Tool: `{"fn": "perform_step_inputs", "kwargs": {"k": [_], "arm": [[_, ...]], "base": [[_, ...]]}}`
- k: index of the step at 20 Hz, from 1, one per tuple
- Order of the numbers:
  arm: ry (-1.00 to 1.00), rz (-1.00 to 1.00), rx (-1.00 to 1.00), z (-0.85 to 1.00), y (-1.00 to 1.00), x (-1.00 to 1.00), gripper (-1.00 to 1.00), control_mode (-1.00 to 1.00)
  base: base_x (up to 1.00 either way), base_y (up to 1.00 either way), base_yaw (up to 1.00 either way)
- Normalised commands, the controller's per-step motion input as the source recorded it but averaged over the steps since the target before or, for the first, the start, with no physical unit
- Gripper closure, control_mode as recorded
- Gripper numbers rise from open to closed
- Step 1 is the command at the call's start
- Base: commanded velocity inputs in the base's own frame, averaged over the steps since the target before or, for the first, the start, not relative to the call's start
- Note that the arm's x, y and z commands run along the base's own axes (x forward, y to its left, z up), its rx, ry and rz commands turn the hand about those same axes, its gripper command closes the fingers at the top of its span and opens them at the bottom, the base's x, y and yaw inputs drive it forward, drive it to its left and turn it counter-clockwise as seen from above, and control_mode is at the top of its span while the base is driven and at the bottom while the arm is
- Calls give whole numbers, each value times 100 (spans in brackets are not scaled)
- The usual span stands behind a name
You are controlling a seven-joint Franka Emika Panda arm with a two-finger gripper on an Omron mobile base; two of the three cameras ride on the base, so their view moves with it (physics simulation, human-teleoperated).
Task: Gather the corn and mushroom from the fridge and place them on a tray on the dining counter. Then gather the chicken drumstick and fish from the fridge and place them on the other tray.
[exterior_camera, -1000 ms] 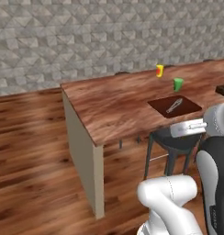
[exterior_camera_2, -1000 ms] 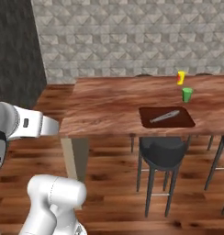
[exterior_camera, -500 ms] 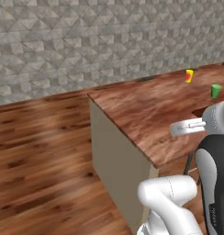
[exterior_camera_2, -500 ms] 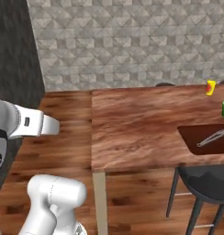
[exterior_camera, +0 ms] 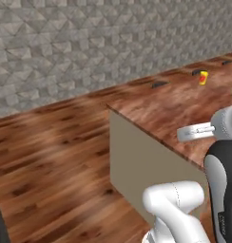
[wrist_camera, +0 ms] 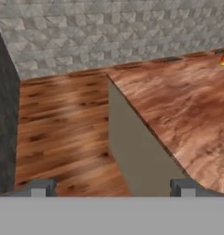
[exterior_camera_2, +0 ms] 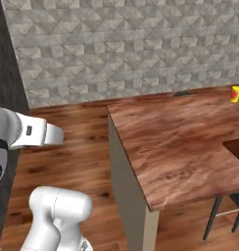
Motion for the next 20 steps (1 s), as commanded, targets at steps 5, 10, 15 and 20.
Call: {"fn": "perform_step_inputs", "kwargs": {"k": [5, 10, 15, 20], "arm": [[0, 0, 0, 0, 0, 0, -100, 100], [0, 0, 0, 0, 0, 0, -100, 100], [0, 0, 0, 0, 0, 0, -100, 100], [0, 0, 0, 0, 0, 0, -100, 100]], "base": [[70, 100, -39], [58, 100, -35], [72, 100, -35], [67, 100, -28]]}}
